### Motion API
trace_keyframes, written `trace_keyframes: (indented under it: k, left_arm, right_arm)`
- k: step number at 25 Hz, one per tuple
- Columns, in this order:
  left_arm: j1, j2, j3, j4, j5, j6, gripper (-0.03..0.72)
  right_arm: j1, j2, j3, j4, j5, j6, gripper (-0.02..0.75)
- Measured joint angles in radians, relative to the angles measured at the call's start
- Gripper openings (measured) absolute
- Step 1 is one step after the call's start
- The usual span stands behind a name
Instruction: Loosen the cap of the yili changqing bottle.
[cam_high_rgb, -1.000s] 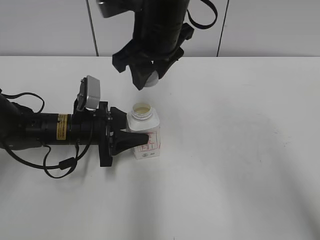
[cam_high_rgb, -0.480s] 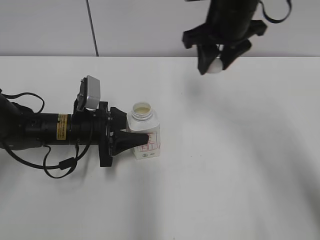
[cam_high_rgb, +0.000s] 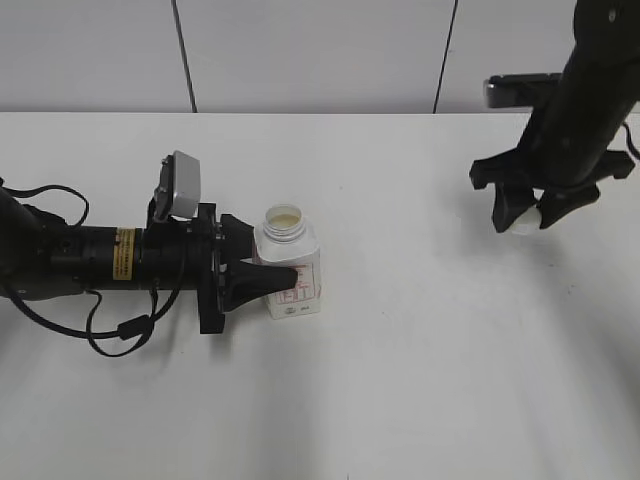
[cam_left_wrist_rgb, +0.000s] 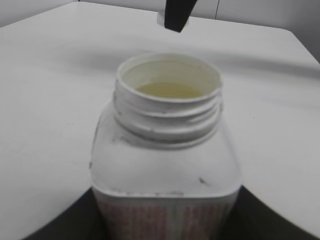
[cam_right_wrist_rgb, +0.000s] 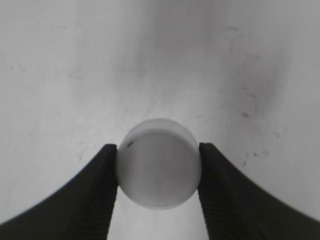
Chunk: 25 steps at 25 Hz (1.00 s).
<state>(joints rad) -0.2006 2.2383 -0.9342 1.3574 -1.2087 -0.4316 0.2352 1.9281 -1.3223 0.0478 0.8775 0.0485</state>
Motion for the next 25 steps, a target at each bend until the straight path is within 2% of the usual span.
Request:
trace_keyframes:
  k: [5,12,14,17,19,23,25]
  left_arm:
    - [0.0,0.0,0.0,0.0,0.0,0.0,0.343]
    - [0.0,0.0,0.0,0.0,-0.001,-0.001,0.342]
    - [0.0,0.0,0.0,0.0,-0.001,-0.001,0.342]
    - [0.0,0.0,0.0,0.0,-0.001,-0.001,0.342]
    - [0.0,0.0,0.0,0.0,0.0,-0.001,0.342]
    - [0.0,0.0,0.0,0.0,0.0,-0.001,0.349]
    - [0.0,0.0,0.0,0.0,0.001,-0.001,0.401]
  right_arm:
    - [0.0,0.042,0.122,-0.002,-0.197,0.009,0.389]
    - [0.0,0.099,0.129,-0.003,-0.27,0.014,0.391]
    - [0.0,0.1,0.129,-0.003,-0.271,0.015,0.424]
    - [0.0,0.1,0.129,0.005,-0.271,0.015,0.545]
    - [0.0,0.1,0.129,0.014,-0.268,0.015,0.593]
    - [0.0,0.095,0.129,0.027,-0.256,0.015,0.607]
    - [0.0,0.085,0.129,0.033,-0.25,0.015,0.607]
